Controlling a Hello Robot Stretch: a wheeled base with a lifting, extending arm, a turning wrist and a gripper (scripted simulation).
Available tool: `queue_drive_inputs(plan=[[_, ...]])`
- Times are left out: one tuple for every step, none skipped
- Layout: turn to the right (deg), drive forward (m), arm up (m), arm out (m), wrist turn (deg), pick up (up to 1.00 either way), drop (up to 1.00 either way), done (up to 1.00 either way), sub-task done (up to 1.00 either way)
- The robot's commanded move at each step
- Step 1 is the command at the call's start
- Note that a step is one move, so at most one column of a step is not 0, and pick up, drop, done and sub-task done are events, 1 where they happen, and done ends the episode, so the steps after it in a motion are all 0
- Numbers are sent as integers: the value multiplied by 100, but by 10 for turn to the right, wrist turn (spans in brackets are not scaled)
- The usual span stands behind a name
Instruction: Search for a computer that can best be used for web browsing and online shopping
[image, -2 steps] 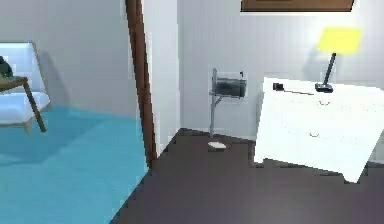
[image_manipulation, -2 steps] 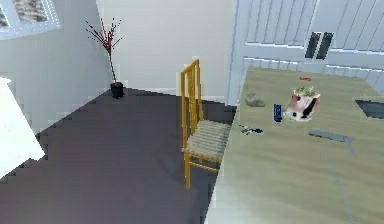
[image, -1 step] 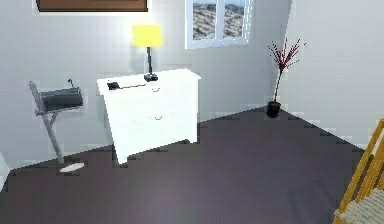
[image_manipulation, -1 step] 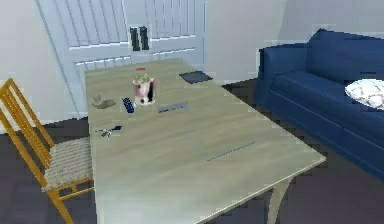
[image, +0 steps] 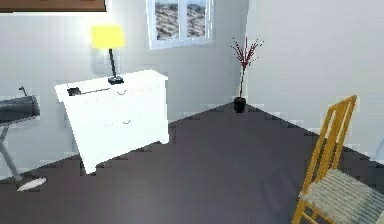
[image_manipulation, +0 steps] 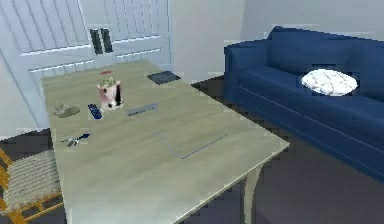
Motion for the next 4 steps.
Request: queue_drive_inputs(plan=[[0,100,0,0,0,0,0,0,0],[0,20,0,0,0,0,0,0,0],[450,0,0,0,0,0,0,0,0],[30,0,0,0,0,0,0,0,0]])
